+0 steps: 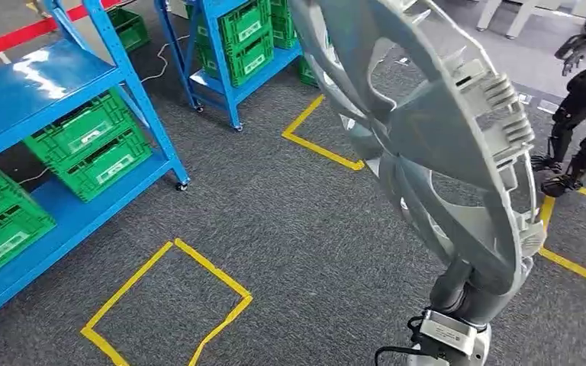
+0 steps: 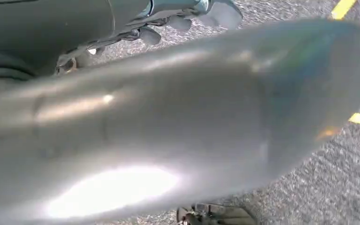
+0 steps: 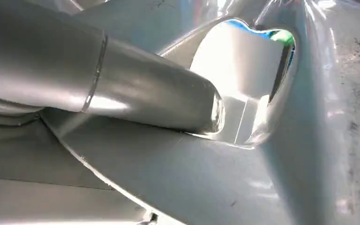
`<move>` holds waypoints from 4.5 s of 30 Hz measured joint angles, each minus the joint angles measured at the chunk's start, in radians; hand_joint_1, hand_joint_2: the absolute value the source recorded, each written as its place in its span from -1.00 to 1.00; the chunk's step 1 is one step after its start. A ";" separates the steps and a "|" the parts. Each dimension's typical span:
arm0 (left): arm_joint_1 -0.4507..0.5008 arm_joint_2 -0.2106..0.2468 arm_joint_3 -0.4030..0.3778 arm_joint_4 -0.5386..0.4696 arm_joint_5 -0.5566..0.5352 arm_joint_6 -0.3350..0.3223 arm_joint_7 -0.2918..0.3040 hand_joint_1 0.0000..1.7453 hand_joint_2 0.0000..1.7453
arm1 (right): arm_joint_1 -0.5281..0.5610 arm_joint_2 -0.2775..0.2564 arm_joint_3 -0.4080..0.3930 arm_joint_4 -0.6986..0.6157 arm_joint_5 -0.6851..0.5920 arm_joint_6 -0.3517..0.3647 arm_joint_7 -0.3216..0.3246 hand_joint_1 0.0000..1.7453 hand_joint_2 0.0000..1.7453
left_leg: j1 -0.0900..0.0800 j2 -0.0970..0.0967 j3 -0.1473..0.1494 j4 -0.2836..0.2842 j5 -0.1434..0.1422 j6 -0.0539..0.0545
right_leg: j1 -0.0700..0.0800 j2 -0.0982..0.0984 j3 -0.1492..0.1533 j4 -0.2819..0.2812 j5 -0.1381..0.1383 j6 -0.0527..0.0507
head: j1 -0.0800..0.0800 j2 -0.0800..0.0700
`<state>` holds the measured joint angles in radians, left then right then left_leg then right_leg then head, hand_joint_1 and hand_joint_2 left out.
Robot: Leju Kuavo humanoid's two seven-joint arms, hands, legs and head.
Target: Take the parts from the cabinet and place them on the table.
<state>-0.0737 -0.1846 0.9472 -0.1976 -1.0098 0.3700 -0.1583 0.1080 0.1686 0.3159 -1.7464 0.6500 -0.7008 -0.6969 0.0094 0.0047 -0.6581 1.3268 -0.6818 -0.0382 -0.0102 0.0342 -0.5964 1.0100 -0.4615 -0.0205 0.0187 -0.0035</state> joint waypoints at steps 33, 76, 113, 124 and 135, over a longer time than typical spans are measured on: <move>-0.008 0.002 0.026 -0.005 0.011 0.071 -0.166 -1.00 -1.00 | 0.011 0.092 -0.146 0.043 0.098 0.000 0.001 1.00 -1.00 | 0.000 -0.004 0.038 -0.100 0.084 0.006 | 0.001 0.029 -0.005 0.006 0.006 0.005 | 0.005 0.000; -0.034 0.006 0.024 -0.008 0.007 -0.007 -0.145 -1.00 -1.00 | -0.023 0.094 -0.156 0.007 0.012 0.000 0.000 1.00 -1.00 | -0.003 0.020 0.110 -0.300 0.173 0.060 | 0.000 -0.024 -0.168 0.313 -0.119 0.063 | 0.016 0.000; -0.031 -0.001 0.025 -0.009 0.021 -0.031 -0.226 -1.00 -1.00 | -0.040 0.080 -0.135 0.085 -0.030 0.000 -0.001 1.00 -1.00 | -0.012 0.099 0.116 -0.296 0.164 0.044 | 0.014 -0.111 -0.002 0.012 0.004 0.033 | 0.013 0.000; -0.010 0.003 0.031 -0.007 0.039 -0.034 -0.220 -1.00 -1.00 | -0.023 0.081 -0.135 0.099 -0.008 0.000 0.000 1.00 -1.00 | -0.003 -0.001 -0.001 -0.043 0.073 0.010 | 0.000 0.030 0.005 -0.001 0.016 0.003 | -0.001 0.000; -0.009 -0.023 0.034 -0.005 0.028 -0.020 -0.192 -1.00 -1.00 | 0.007 0.075 -0.125 0.107 0.025 0.019 0.008 1.00 -1.00 | 0.000 -0.013 0.105 -0.298 0.183 0.059 | 0.003 -0.015 -0.090 0.161 -0.066 0.055 | 0.010 0.000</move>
<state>-0.0828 -0.2079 0.9808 -0.2026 -0.9819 0.3498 -0.3498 0.1150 0.2438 0.1904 -1.6396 0.6748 -0.6821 -0.6893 0.0099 -0.0086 -0.5531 1.0288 -0.4992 0.0203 -0.0074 0.0190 -0.6861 1.1708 -0.5275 0.0349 0.0286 -0.0035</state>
